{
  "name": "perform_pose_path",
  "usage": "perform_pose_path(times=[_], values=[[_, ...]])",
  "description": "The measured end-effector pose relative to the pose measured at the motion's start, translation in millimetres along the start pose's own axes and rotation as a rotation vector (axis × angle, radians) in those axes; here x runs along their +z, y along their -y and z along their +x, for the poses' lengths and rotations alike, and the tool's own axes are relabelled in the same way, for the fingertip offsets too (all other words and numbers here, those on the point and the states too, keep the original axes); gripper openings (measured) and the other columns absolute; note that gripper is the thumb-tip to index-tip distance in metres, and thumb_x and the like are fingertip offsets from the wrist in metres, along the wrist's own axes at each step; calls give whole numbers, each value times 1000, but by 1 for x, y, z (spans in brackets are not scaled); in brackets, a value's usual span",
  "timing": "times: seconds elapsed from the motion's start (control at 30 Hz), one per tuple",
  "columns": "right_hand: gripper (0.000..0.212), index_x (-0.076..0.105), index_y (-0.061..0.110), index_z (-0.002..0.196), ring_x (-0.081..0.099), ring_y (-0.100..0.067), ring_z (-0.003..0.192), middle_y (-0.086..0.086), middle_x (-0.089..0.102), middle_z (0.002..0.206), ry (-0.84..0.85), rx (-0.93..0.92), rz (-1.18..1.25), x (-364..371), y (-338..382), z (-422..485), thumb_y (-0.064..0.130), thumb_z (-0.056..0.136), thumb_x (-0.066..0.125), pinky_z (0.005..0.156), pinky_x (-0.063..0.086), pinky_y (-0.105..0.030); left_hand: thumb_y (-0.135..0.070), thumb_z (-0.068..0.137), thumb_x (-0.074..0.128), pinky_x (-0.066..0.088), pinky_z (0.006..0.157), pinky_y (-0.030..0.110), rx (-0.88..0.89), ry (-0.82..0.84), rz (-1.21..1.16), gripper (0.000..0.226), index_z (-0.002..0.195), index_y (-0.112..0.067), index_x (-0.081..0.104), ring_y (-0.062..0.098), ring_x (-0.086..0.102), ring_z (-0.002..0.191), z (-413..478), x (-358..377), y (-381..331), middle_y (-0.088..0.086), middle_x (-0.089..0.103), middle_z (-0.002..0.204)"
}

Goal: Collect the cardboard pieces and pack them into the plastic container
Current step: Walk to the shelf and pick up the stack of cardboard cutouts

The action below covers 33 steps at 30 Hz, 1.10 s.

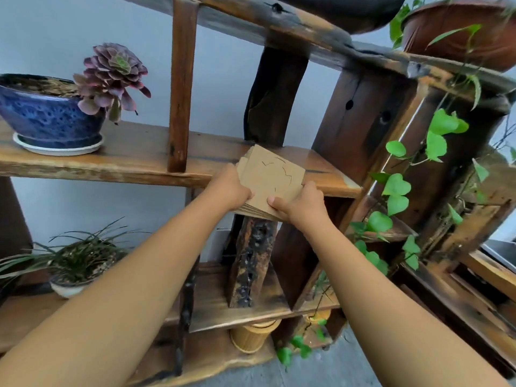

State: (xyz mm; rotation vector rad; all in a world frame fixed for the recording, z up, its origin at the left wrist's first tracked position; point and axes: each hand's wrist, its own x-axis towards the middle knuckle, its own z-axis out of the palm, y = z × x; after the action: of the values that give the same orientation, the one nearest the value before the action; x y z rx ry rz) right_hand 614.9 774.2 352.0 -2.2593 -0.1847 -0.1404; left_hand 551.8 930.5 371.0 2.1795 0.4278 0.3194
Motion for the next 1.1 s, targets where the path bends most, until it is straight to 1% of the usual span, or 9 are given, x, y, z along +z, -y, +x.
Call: perform_pose_path(times=[0.17, 0.27, 0.33, 0.47, 0.6, 0.7, 0.8, 0.9, 1.1], values=[[74, 40, 18, 118, 40, -13, 91, 1, 36, 111, -113, 14, -30, -54, -60, -70, 44, 66, 85, 80, 39, -30, -20, 85, 71, 50, 92, 45, 56, 148, -154, 44, 120, -10, 46, 27, 58, 109, -56, 63, -6, 7, 60, 118], [74, 38, 19, 121, 42, -13, 96, 1, 36, 114, -145, 45, -59, -88, -101, -117, 45, 67, 83, 84, 43, -32, -25, 87, 69, 44, 66, 28, 95, 219, -213, 36, 112, -18, 44, 10, 55, 88, -101, 107, -7, -6, 56, 99], [76, 38, 19, 127, 44, -12, 98, 2, 36, 116, -175, 97, -62, -114, -133, -153, 44, 69, 81, 85, 45, -31, -25, 88, 66, 36, 59, 21, 114, 300, -257, 35, 113, -22, 42, 0, 50, 83, -135, 140, -11, -15, 52, 96], [69, 38, 24, 129, 43, -6, 92, 4, 36, 114, -310, 222, -56, -180, -204, -235, 39, 75, 78, 74, 38, -20, -18, 85, 67, 45, 71, 25, 166, 499, -352, 39, 116, -22, 44, 6, 58, 95, -211, 221, -40, -7, 60, 107], [62, 39, 24, 132, 45, -9, 98, 3, 46, 118, -425, 356, -105, -230, -264, -314, 36, 81, 73, 78, 37, -25, -12, 84, 70, 49, 97, 36, 170, 705, -392, 51, 124, -26, 42, 11, 60, 106, -288, 282, -62, -7, 62, 113], [60, 39, 24, 133, 47, -11, 97, 2, 58, 121, -477, 462, -106, -256, -301, -379, 36, 84, 70, 70, 40, -22, -9, 82, 71, 49, 97, 34, 215, 847, -368, 61, 131, -30, 40, 5, 58, 107, -346, 315, -74, -11, 61, 117], [63, 36, 22, 136, 55, -18, 109, -1, 59, 126, -538, 540, -115, -268, -322, -432, 36, 84, 69, 79, 42, -28, -5, 83, 67, 50, 97, 33, 286, 965, -311, 65, 133, -32, 36, 7, 57, 108, -390, 335, -86, -10, 59, 119], [66, 33, 26, 137, 56, -20, 115, 0, 59, 129, -626, 628, -119, -283, -338, -491, 34, 84, 70, 84, 44, -30, 1, 85, 63, 47, 79, 7, 400, 1128, -241, 57, 129, -27, 38, -8, 57, 97, -439, 356, -99, -9, 60, 117], [69, 33, 28, 139, 49, -11, 117, 6, 57, 131, -836, 793, -196, -300, -359, -608, 29, 82, 72, 79, 31, -19, 2, 87, 63, 43, 66, 3, 607, 1467, -72, 51, 123, -21, 36, -16, 57, 83, -533, 397, -115, -11, 57, 105]])
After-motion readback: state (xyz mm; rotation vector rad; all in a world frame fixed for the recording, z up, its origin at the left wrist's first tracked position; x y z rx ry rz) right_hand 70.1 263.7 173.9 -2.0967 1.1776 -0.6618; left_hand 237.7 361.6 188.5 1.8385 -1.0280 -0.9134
